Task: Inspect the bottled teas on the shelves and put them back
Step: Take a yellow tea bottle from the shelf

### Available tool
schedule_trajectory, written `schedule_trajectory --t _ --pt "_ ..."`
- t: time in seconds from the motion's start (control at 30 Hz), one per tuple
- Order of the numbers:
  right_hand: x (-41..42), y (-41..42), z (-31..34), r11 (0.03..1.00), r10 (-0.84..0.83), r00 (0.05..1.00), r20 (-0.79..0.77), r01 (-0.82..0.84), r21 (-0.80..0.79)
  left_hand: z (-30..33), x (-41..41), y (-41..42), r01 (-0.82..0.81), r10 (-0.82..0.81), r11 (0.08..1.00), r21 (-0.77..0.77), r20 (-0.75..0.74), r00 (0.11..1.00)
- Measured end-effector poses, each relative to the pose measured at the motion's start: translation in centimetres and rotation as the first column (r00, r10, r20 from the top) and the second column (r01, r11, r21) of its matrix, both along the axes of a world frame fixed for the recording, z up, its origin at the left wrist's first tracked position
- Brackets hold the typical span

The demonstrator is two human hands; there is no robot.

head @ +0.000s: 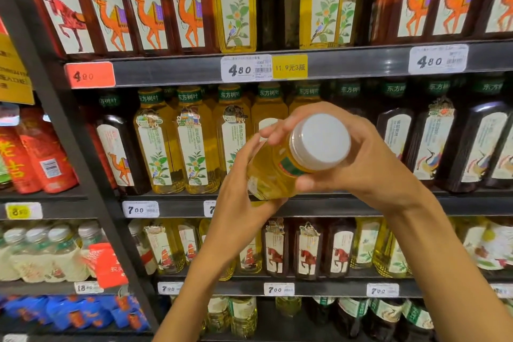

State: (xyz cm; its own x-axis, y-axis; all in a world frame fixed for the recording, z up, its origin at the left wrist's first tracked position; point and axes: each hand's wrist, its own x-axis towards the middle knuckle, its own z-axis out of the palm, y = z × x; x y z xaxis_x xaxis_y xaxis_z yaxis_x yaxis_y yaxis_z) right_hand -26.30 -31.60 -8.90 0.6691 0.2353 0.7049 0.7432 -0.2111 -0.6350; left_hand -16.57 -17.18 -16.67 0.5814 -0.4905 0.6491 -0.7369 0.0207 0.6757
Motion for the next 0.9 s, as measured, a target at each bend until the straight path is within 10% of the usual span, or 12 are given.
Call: schedule_trajectory --t 0.3,0.6,0.8,0.9 --pt "2.7 -0.4 0.6 0.892 0.086 0.973 -0.216 0.022 0.452 -1.3 -1.6 0.5 0.324 -0.349 0.937 -0.133 -0.402 0.846" --pt "4.3 0.2 0.4 0.785 -0.275 0.905 -0.324 0.406 0.467 -1.6 -1.7 -0.5 0.282 -0.352 0.936 -0.21 -0.598 0.72" --pt "4.2 -0.7 0.7 0.822 0.005 0.922 -0.387 0.216 0.526 -1.3 -2.1 -0.8 0.383 -0.637 0.758 -0.528 -0.725 0.262" --pt "4.4 -0.2 0.5 0.762 0.169 0.926 -0.338 0.095 0.641 -1.6 -2.4 -1.3 0.444 -0.651 0.734 -0.514 -0.718 0.245"
